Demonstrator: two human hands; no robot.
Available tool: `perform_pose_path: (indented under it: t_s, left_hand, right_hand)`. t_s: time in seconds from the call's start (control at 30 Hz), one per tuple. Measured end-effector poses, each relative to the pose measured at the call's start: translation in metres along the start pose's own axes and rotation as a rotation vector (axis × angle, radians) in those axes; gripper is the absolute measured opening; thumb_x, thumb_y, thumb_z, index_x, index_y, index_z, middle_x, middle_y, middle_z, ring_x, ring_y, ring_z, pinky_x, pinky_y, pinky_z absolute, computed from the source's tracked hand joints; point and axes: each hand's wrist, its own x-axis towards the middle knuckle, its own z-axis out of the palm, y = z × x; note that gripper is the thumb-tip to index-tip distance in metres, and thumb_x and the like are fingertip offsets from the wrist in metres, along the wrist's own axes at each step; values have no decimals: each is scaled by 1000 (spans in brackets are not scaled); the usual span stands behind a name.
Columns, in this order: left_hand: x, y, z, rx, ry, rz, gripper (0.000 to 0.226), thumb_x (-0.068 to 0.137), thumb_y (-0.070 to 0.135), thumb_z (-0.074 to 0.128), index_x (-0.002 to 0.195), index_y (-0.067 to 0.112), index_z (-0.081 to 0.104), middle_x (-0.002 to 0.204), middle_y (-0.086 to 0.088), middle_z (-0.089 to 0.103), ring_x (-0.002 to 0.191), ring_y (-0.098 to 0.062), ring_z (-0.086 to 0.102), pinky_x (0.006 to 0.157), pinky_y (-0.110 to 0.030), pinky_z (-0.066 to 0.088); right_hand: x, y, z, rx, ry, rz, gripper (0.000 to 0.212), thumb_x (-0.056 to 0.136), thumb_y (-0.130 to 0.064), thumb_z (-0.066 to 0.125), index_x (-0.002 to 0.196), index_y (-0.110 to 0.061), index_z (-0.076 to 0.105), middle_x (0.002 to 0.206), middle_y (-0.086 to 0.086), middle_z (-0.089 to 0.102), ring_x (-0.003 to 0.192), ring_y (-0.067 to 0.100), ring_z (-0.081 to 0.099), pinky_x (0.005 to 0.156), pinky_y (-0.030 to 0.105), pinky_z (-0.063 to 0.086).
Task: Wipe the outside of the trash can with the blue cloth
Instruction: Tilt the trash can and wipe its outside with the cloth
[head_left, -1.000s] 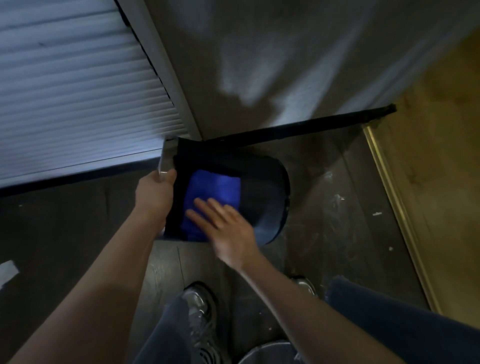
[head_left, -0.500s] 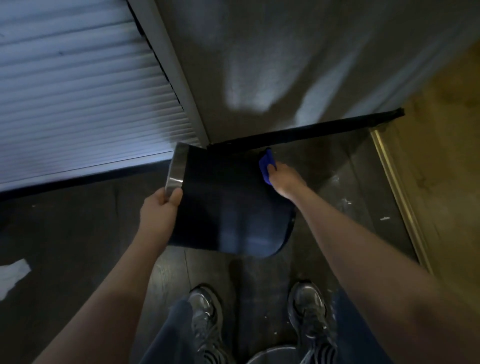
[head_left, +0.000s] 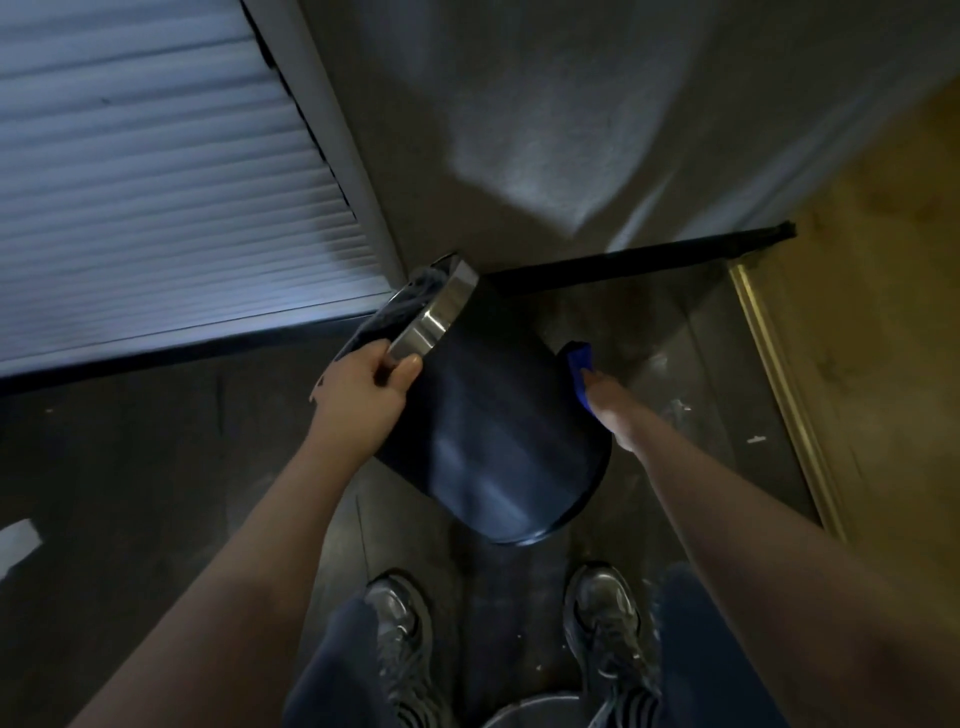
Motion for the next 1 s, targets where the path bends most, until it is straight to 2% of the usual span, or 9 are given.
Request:
perform_pose_path:
  t_s: [0.13,0.27,0.4,0.53,0.6,0.67,0.77,0.9,1.0]
  left_hand:
    - [5,9,4,-19,30,-71,19,89,30,50,90,15,60,99,-18,65,100,-38,58,95,-51,44]
    - [9,19,12,-29,53,-96,19,90,28,50,95,14,61,106,-19,64,107,-38,55,101,-53,38]
    - [12,25,16,-35,76,-124,19,89,28,52,91,12,61,105,-22,65,107,-37,56,98,-51,41]
    - [8,21,15,-73,72,-136,25,89,29,51,97,8,63,104,-24,65,100,-37,59,91,-42,47]
    - [6,18,15,-94,61,-167,27,89,32,50,99,9,62,107,-24,63,102,-39,58,92,-43,47]
    - [7,16,15,-116,74,-195,27,89,33,49,101,11,62,110,-23,62,101,-38,57,87,-39,45]
    - [6,14,15,-184,71,-219,26,91,31,48,104,13,61,111,-19,61,96,-30,55,80,-33,39]
    - [3,12,9,-242,-13,-142,7,90,23,51,94,18,55,98,-8,60,92,-22,56,79,-28,42]
    - [-6,3,2,-179,-181,-60,17,88,15,53,105,16,53,98,-2,59,90,-14,54,82,-27,41]
  right_hand:
    - [-22,-14,14,-12,116,-137,43,100,-24,26,139,-7,31,145,16,37,133,31,34,108,31,24]
    - [-73,-13,59,-22,369,-460,44,98,-20,32,141,-13,28,149,10,33,137,25,29,111,33,20]
    - [-117,-14,114,-276,429,-756,54,93,-30,29,141,-29,5,153,3,24,140,18,9,111,37,11]
    - [-114,12,102,-621,438,-957,54,86,-29,40,139,-27,28,144,2,42,135,24,33,106,42,28]
    - [-104,40,83,-688,454,-941,52,83,-28,49,134,-24,40,141,4,46,130,26,43,101,43,40]
    - [-97,62,71,-540,454,-772,47,92,-35,39,135,-16,40,144,5,37,132,27,38,102,46,41]
    - [-91,66,69,-322,442,-627,56,92,-54,5,139,-24,10,147,-5,14,138,16,19,113,37,22]
    - [-81,60,63,-291,456,-650,56,91,-56,3,138,-26,3,149,-7,11,137,10,13,114,32,14]
    - [-67,53,47,-235,468,-626,54,96,-43,16,143,-17,14,153,3,21,138,11,17,111,24,12]
